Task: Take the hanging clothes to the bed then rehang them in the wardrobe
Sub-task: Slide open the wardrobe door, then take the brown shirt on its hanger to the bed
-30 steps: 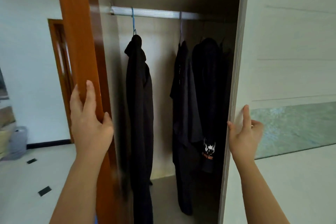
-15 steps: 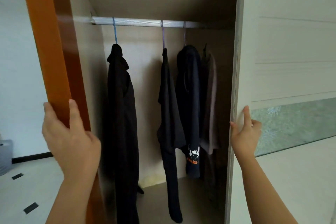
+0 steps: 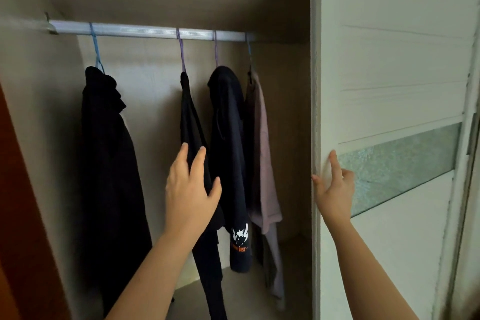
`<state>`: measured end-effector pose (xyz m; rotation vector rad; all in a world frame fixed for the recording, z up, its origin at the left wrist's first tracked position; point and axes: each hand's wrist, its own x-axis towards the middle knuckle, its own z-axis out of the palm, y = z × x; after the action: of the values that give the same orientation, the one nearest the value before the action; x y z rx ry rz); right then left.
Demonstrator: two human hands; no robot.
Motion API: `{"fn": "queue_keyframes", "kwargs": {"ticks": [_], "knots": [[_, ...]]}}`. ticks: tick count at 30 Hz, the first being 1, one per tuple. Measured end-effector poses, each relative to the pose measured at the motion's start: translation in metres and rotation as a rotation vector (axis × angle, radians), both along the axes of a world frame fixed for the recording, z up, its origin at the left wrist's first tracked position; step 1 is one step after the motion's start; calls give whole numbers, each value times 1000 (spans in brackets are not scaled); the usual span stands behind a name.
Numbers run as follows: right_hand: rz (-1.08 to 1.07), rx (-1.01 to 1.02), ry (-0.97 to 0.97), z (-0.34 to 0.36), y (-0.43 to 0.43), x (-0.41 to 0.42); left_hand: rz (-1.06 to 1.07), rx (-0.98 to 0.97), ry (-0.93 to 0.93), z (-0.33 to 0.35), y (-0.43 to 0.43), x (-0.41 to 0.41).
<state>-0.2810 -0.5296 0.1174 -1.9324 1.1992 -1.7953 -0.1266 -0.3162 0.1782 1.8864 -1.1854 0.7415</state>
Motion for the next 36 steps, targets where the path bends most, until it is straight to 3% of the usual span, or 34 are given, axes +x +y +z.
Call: {"fn": "queue_keyframes", "kwargs": {"ticks": [5, 16, 20, 28, 36], "knots": [[-22, 57, 18, 3, -15, -12, 44, -5, -72, 1, -24, 7], [-39, 215, 33, 14, -7, -18, -45, -93, 46, 3, -32, 18], [-116, 81, 53, 23, 21, -3, -71, -126, 55, 10, -26, 27], [271, -22, 57, 86, 55, 34, -126, -235, -72, 41, -22, 43], [359, -33, 29, 184, 37, 64, -93, -253, -263, 83, -43, 60]]}}
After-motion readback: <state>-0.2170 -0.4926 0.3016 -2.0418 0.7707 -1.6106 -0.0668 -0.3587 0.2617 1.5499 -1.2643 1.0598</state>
